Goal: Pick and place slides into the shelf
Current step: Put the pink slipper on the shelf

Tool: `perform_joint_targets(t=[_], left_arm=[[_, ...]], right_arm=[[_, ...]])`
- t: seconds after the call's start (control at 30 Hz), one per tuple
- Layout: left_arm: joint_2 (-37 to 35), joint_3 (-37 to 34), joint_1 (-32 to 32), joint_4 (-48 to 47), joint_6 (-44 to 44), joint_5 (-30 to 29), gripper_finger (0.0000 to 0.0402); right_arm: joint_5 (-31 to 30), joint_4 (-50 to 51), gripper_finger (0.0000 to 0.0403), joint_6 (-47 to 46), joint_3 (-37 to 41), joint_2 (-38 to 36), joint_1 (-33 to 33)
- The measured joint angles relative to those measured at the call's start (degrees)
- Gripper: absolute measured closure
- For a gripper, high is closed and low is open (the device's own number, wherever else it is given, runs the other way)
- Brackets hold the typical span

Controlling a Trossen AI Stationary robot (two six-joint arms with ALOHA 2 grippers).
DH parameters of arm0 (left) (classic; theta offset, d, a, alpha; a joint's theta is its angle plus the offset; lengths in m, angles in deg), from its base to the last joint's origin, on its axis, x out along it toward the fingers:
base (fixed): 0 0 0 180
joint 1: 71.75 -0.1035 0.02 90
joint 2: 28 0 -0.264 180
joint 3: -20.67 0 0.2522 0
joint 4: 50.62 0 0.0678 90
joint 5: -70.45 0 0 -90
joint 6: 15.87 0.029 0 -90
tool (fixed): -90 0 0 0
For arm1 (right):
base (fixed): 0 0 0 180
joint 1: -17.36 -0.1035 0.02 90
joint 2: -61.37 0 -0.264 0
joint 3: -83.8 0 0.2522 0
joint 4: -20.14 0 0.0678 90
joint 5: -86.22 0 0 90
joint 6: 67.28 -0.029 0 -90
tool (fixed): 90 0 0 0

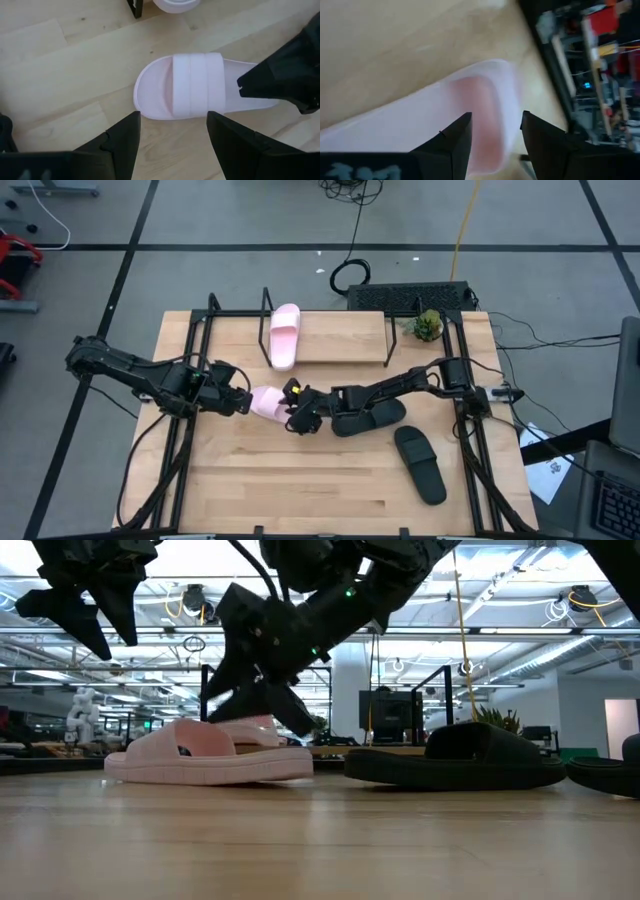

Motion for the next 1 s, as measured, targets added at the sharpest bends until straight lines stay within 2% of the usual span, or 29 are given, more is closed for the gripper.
perform_joint_targets(t=[0.1,0.27,1.0], left_arm=[[0.00,0.00,0.00,0.01,0.01,-0.15,0.0174],[0.00,0.00,0.00,0.01,0.02,-0.18,0.0174],[0.00,0.00,0.00,0.01,0.92,-0.23,0.0174]], right_arm=[[0.28,-1.27,0.0249,0.81,0.00,-0.04,0.52],[4.50,-1.64,0.0249,-0.89,0.00,-0.04,1.14],[7.85,-0.17,0.0249,-4.82,0.00,-0.04,4.75]])
